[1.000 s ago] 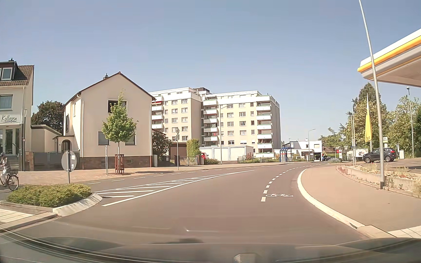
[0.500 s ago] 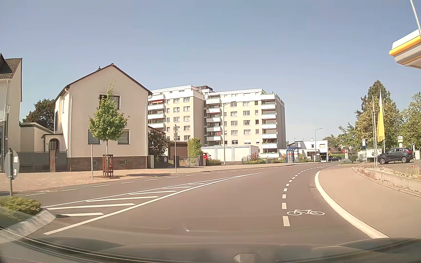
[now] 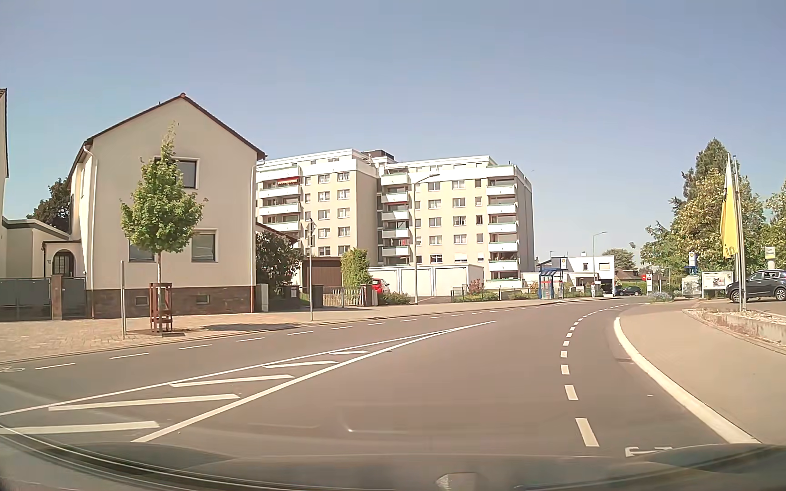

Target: Follow the waypoints while adhering to traffic rules and regulations

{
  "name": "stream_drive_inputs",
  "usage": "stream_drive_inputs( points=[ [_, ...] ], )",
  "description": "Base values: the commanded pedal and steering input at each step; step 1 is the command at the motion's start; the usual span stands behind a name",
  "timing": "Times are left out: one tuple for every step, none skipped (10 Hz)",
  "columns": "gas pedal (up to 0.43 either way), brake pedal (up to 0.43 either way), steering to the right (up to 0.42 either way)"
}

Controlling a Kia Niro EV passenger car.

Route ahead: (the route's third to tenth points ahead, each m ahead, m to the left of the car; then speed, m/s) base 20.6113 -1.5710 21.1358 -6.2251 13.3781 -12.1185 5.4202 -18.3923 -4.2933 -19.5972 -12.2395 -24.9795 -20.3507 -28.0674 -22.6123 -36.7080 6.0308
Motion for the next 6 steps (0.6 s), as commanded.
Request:
stream_drive_inputs(
  points=[
    [0.0, 0.018, 0.028],
    [0.0, 0.018, 0.036],
    [0.0, 0.018, 0.042],
    [0.0, 0.018, 0.05],
    [0.0, 0.018, 0.058],
    [0.0, 0.018, 0.063]
  ],
)
